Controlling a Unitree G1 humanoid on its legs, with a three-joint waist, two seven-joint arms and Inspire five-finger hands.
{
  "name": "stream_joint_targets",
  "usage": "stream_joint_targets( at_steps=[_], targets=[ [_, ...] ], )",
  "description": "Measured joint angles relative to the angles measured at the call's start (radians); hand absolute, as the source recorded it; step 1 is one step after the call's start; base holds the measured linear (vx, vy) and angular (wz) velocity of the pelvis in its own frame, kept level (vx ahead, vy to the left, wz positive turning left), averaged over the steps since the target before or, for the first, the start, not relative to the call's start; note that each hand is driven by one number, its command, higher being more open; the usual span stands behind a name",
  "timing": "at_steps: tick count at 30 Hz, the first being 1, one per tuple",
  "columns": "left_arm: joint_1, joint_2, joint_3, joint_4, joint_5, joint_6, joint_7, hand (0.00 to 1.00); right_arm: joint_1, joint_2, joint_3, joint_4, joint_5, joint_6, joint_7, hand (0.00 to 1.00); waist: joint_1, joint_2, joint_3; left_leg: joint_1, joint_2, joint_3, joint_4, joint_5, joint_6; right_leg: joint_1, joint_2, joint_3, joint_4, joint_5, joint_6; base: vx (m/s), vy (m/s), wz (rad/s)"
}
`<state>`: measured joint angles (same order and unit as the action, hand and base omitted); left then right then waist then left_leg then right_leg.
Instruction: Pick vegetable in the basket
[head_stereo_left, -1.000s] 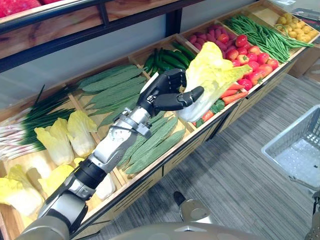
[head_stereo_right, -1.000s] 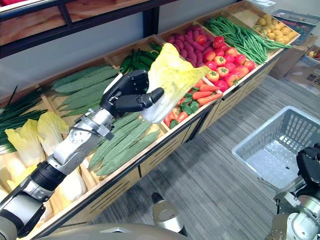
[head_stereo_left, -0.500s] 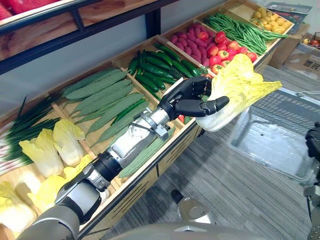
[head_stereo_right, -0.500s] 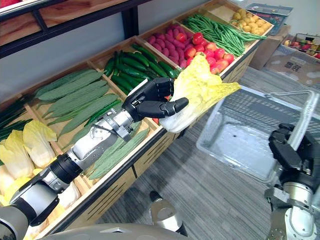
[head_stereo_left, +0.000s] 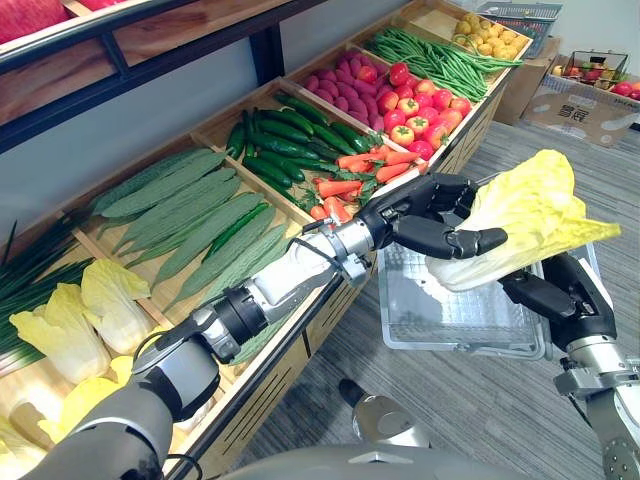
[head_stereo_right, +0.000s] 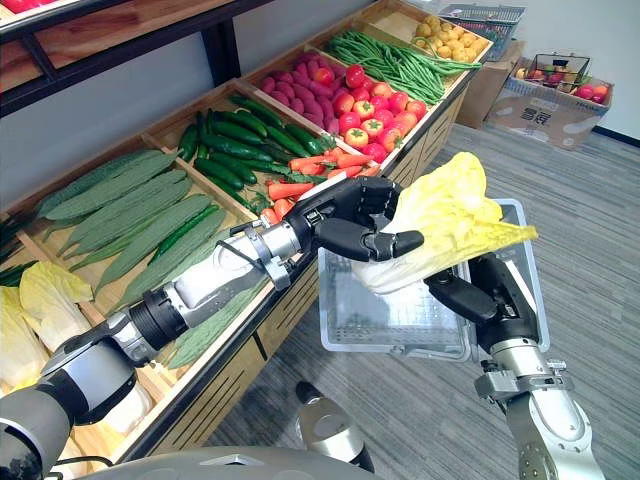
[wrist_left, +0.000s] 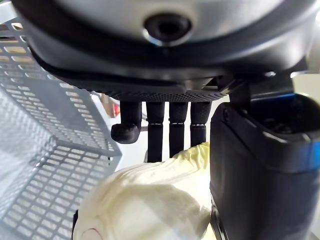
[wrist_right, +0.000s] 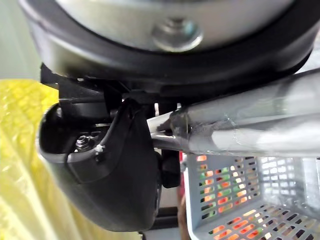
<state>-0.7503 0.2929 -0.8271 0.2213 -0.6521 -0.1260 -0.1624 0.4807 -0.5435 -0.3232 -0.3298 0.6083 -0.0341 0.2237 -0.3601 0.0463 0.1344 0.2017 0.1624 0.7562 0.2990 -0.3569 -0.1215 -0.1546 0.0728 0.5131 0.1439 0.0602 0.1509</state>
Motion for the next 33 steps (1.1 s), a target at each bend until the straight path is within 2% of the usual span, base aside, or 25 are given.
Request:
stream_joint_targets(
  at_steps=[2, 12, 17, 26, 29, 33],
  targets=[
    [-0.008, 0.007, 0.0, 0.011, 0.0, 0.0, -0.002, 0.0, 0.014, -0.04, 0.0, -0.024, 0.006, 0.0, 0.014, 0.0, 0.0, -0.001, 0.001, -0.001, 0.001, 0.006, 0.007, -0.003, 0.001, 0.001, 0.0, 0.006, -0.006, 0.005, 0.002, 0.02, 0.022, -0.07],
    [-0.048, 0.062, -0.006, 0.01, 0.0, 0.0, -0.03, 0.0, 0.016, -0.102, -0.003, -0.037, 0.005, 0.0, 0.033, 0.0, 0.0, 0.0, 0.0, -0.002, 0.01, 0.029, 0.049, -0.031, 0.002, 0.007, 0.001, 0.032, -0.021, 0.016, 0.013, 0.04, 0.039, -0.07],
    [-0.048, 0.139, -0.021, 0.004, 0.0, 0.0, -0.066, 0.0, 0.017, -0.119, -0.002, -0.036, -0.006, 0.001, 0.044, 0.0, 0.002, 0.005, -0.003, -0.002, 0.024, 0.046, 0.074, -0.049, -0.001, 0.007, 0.012, 0.049, -0.024, 0.02, 0.016, 0.06, 0.051, -0.12],
    [-0.046, 0.343, -0.018, -0.059, 0.087, -0.001, -0.083, 0.0, 0.025, -0.119, -0.035, -0.036, -0.007, 0.001, 0.072, 0.0, 0.004, 0.006, -0.004, -0.008, 0.03, 0.037, 0.081, -0.052, 0.0, 0.007, 0.013, 0.043, -0.023, 0.02, 0.016, 0.05, 0.038, 0.02],
    [-0.043, 0.359, -0.005, -0.102, 0.153, -0.008, -0.084, 0.0, 0.026, -0.119, -0.045, -0.036, -0.014, 0.001, 0.073, 0.0, 0.009, 0.006, -0.004, -0.015, 0.03, 0.028, 0.081, -0.052, 0.0, 0.006, 0.009, 0.037, -0.024, 0.02, 0.016, 0.05, 0.033, 0.11],
    [-0.024, 0.369, 0.032, -0.148, 0.197, -0.049, -0.085, 0.0, 0.027, -0.118, -0.055, -0.036, -0.015, 0.001, 0.075, 0.0, 0.01, 0.005, -0.004, -0.024, 0.03, 0.012, 0.081, -0.05, 0.003, 0.005, 0.002, 0.016, -0.025, 0.02, 0.016, 0.05, 0.027, 0.12]
  ],
)
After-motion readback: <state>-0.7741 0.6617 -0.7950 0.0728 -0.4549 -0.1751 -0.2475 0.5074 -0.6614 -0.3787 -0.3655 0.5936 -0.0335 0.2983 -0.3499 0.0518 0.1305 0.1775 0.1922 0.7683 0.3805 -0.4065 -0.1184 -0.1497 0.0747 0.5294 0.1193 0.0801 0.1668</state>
